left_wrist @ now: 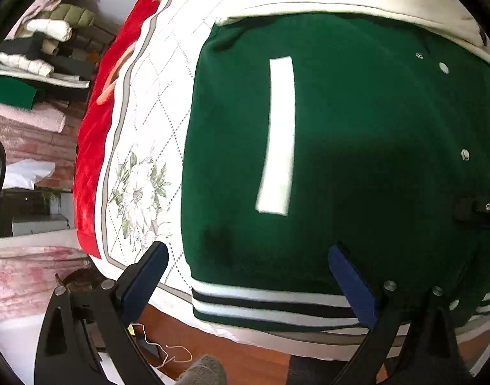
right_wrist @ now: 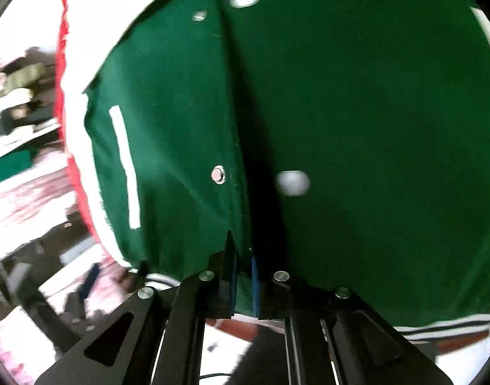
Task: Fold large clothes
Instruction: 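Grasp the striped hem of the jacket with both tools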
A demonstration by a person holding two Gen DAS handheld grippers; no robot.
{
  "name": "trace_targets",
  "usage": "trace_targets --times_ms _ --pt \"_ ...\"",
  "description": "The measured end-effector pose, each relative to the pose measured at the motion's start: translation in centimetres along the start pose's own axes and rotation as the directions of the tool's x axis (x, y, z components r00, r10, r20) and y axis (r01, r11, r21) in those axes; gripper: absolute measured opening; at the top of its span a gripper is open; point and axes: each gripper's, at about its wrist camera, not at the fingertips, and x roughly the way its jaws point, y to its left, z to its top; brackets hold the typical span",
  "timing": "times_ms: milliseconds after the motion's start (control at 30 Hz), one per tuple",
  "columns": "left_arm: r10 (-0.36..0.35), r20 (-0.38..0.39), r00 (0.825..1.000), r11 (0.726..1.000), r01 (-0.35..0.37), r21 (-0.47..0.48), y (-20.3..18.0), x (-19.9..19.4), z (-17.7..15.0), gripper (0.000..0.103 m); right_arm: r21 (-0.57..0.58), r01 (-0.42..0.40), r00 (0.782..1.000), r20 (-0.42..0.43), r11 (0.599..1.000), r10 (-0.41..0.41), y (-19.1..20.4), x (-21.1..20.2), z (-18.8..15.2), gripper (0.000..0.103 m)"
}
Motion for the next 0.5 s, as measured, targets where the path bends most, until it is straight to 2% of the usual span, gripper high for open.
trace_targets --times_ms 100,167,267,300,333,367,400,500 --pt "0.003 -0.009 1.000 0.999 -0.002 0.037 -1.7 0.8 0.0 0.103 -0.020 0.024 0.997 -0.067 1.000 -0.025 0.7 1.8 1.4 0.008" --pt "0.015 -0.022 1.000 0.998 -0.014 0.059 -2.4 1.5 0.1 0.103 -0.013 0.000 0.995 -0.096 1.000 -0.001 0.9 1.8 1.4 0.014" --pt "0.002 -0.011 1.000 0.999 -0.001 0.039 -2.4 0.9 0.4 0.103 -0.016 -0.009 0.998 -0.064 1.000 0.008 1.5 0.2 1.1 0.017" --pt "-0.003 -0.002 1.000 0.999 0.003 0.033 -2.5 0.5 0.6 0.103 -0.018 -0.001 0.999 -0.043 1.000 0.000 1.3 -0.7 0.8 0.023" --pt "-0.013 0.004 1.000 0.999 0.013 0.031 -2.6 0.1 0.7 0.103 -0.011 0.009 1.000 -0.029 1.000 -0.009 -1.0 -2.0 1.2 0.028" --pt "-0.027 0.011 1.000 0.999 0.027 0.033 -2.8 -0.2 0.7 0.103 0.013 0.015 1.000 -0.006 1.000 -0.015 -1.7 -3.0 0.7 0.028" --pt "-0.042 0.019 0.999 0.998 0.041 0.043 -3.3 -0.7 0.6 0.103 0.030 0.018 1.000 0.008 0.999 -0.018 -4.8 -3.7 0.8 0.028" --pt "-0.076 0.029 0.997 0.993 0.073 0.093 -5.8 -1.2 0.2 0.103 0.129 0.052 0.997 0.050 0.990 -0.058 -8.2 -5.9 -0.6 0.028"
